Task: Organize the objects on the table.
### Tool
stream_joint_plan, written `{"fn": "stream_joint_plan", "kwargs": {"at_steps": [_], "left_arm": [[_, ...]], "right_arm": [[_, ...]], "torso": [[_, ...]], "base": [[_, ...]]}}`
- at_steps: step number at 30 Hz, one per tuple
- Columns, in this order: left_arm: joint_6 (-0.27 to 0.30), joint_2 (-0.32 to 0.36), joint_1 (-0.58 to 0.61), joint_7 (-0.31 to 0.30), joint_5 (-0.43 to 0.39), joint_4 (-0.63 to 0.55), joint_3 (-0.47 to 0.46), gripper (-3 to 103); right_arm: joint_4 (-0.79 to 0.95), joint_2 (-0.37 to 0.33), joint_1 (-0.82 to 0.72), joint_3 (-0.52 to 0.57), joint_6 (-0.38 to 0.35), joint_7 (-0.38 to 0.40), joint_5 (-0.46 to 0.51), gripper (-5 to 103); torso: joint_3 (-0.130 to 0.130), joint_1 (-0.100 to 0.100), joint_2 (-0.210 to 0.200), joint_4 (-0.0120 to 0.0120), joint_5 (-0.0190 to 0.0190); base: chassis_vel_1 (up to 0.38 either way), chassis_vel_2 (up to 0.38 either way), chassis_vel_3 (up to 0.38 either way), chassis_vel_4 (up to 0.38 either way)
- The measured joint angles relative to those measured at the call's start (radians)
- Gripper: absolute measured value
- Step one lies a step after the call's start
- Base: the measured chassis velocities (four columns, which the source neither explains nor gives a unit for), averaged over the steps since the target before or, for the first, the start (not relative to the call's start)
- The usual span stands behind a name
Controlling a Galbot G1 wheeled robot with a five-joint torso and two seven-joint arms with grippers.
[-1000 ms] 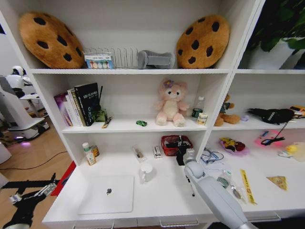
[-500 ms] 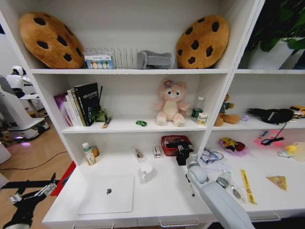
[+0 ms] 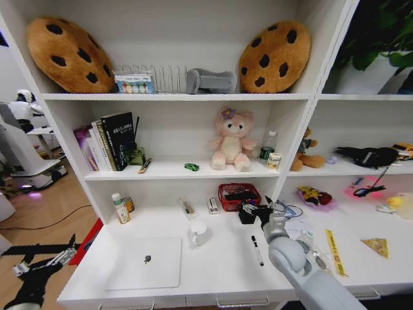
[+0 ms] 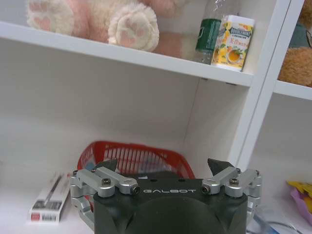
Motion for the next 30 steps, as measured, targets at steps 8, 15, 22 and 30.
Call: {"fn": "stream_joint_plan", "kwargs": {"at_steps": [8,15,22,30], "left_arm": [[0.000,0.000,0.000,0.000,0.000,0.000,0.000,100],[0.000,0.000,0.000,0.000,0.000,0.000,0.000,100],[0.000,0.000,0.000,0.000,0.000,0.000,0.000,100],[0.000,0.000,0.000,0.000,0.000,0.000,0.000,100]], "right_arm": [[0.099,-0.042,-0.081,0.086,-0.160,0.009,0.209,100],[0.079,-0.028,-0.073,0.078,-0.256,0.054,0.420,100],[-0.032,-0.037,0.004,0.053,-0.294,0.040,0.514,100],[-0.116,-0.072,0.021,0.049,-0.293,-0.005,0.514,100]], "torso": [[0.000,0.000,0.000,0.0002,0.0001],[0.000,0.000,0.000,0.0002,0.0001],[0.000,0.000,0.000,0.0003,0.0001],[0.000,0.000,0.000,0.0002,0.0000]], "base": [[0.000,0.000,0.000,0.000],[0.000,0.000,0.000,0.000],[0.000,0.000,0.000,0.000],[0.000,0.000,0.000,0.000]]}}
